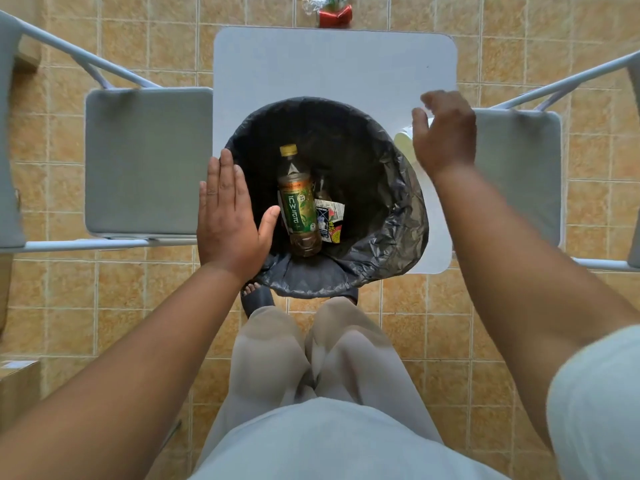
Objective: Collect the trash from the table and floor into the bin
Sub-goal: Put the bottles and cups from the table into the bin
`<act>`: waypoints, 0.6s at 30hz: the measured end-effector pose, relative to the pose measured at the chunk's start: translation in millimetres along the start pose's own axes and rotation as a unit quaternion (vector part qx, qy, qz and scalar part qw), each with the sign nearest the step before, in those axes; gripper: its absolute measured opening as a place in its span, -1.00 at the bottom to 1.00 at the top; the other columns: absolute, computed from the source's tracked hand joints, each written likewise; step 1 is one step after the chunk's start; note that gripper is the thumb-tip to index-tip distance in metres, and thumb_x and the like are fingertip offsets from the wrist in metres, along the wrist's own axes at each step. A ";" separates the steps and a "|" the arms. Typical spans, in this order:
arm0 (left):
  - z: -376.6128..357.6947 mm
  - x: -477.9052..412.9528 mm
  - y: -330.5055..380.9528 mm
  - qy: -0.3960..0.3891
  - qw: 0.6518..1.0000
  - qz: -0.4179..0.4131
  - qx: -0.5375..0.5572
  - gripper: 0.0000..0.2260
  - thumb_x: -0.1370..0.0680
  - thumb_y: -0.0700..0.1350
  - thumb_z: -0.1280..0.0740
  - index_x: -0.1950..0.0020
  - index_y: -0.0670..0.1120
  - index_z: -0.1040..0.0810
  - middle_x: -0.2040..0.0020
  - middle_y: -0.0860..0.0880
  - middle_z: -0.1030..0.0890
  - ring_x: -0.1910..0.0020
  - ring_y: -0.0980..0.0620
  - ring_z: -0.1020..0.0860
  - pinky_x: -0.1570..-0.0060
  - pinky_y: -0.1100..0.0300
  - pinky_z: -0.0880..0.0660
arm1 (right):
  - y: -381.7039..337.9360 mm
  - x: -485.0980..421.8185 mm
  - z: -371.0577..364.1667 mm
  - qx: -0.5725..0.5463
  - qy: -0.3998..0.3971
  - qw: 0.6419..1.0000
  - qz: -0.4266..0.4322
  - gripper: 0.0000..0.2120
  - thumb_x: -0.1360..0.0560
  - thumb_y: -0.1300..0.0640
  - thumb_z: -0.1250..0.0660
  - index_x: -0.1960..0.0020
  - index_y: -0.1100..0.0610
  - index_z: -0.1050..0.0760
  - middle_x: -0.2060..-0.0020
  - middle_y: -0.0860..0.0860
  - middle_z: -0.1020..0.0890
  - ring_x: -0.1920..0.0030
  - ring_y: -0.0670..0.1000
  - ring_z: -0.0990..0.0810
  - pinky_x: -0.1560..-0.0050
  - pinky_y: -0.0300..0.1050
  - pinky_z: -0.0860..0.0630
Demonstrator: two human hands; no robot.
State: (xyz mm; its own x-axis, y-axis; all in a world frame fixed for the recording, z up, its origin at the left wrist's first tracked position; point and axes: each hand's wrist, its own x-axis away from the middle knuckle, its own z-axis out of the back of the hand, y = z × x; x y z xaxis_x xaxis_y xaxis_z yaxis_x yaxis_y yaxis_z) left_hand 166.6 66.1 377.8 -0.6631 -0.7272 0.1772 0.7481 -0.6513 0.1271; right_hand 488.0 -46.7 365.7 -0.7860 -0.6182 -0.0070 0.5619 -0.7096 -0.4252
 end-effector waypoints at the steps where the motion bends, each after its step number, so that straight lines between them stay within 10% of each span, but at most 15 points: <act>1: 0.1 0.7 -0.6 0.001 1.000 0.001 -0.002 -0.28 -0.64 0.23 0.00 -0.62 -0.24 -0.01 -0.65 -0.17 0.09 -0.62 -0.12 0.13 -0.58 -0.09 0.05 | 10.6 -7.0 -9.1 0.031 -0.056 0.998 -0.026 -0.67 -0.60 0.12 -0.24 -0.29 0.23 -0.56 -0.22 0.23 -0.59 -0.24 0.21 -0.54 -0.25 0.00 -0.43; 6: -3.9 0.4 -2.5 0.014 1.000 -0.004 -0.008 -0.28 -0.63 0.22 -0.02 -0.61 -0.25 -0.01 -0.65 -0.18 0.08 -0.62 -0.13 0.13 -0.58 -0.09 0.04 | 44.1 -31.4 -57.4 0.153 -0.219 0.961 -0.070 -0.65 -0.61 0.16 -0.23 -0.35 0.25 -0.46 -0.29 0.24 -0.47 -0.36 0.27 -0.41 -0.27 0.11 -0.45; 18: -8.9 0.6 -6.2 0.049 0.999 -0.012 -0.004 -0.29 -0.64 0.20 -0.08 -0.60 -0.27 -0.03 -0.64 -0.20 0.02 -0.62 -0.14 0.08 -0.57 -0.10 0.00 | 74.1 -55.6 -98.3 0.250 -0.214 0.940 -0.085 -0.64 -0.53 0.34 -0.23 -0.33 0.32 -0.44 -0.28 0.30 -0.48 -0.28 0.34 -0.51 -0.20 0.16 -0.52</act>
State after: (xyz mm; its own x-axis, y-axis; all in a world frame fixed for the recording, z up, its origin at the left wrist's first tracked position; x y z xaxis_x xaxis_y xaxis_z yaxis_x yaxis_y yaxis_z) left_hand 161.4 67.7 368.4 -0.6803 -0.7289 0.0775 0.7320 -0.6701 0.1229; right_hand 548.0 -31.6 245.6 -0.7593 -0.4856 0.4332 0.5735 -0.8139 0.0930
